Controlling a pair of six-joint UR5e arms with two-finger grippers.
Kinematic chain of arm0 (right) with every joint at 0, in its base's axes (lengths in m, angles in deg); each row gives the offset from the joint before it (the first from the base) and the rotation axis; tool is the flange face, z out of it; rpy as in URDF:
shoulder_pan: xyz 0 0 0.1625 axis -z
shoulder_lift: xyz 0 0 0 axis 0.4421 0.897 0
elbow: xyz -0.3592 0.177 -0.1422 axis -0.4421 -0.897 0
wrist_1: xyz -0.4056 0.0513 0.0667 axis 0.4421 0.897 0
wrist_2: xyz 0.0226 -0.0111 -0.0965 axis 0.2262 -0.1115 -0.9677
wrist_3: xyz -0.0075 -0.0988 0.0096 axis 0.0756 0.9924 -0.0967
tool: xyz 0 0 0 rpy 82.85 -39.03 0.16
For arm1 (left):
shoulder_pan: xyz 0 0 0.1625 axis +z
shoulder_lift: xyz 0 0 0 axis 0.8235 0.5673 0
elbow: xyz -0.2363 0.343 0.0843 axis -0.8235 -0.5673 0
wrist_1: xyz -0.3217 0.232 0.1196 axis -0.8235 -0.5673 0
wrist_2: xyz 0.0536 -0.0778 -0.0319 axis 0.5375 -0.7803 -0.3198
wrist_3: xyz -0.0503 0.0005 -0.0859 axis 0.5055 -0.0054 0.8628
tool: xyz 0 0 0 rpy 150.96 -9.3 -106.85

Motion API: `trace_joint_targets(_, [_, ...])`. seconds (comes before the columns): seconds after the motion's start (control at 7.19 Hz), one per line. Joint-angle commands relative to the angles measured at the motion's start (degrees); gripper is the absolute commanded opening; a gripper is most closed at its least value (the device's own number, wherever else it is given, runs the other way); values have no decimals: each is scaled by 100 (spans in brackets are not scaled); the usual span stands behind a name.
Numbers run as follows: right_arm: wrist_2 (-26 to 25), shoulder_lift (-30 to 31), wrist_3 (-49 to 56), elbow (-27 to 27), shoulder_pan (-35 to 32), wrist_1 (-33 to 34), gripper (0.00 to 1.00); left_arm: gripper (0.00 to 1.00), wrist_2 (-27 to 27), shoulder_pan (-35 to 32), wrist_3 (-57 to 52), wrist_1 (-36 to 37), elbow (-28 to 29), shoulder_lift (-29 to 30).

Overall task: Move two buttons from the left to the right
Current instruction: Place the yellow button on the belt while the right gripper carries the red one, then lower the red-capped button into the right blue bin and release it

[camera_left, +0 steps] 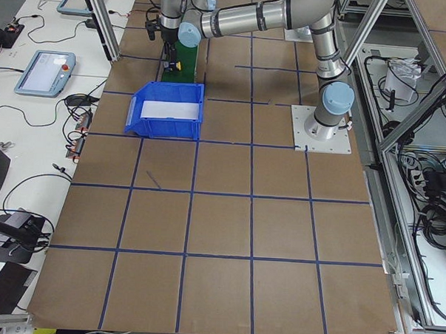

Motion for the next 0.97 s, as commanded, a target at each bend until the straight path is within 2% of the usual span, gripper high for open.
trace_joint_targets(0.0, [-285,195,1238,-215,907,-489,6,100,18,325,-673,-782,-57,-891])
trace_joint_targets(0.28, [-411,213,1970,-601,1725,-893,6,100,-26,256,-1026,-874,-67,-1201])
trace_joint_targets(0.42, [-411,222,2182,-751,2024,-931,6,100,-539,368,-1026,-1048,-153,-1455])
trace_joint_targets(0.83, [-429,-14,2780,-1076,2554,-835,6,100,-572,457,-1200,-980,-128,-1238])
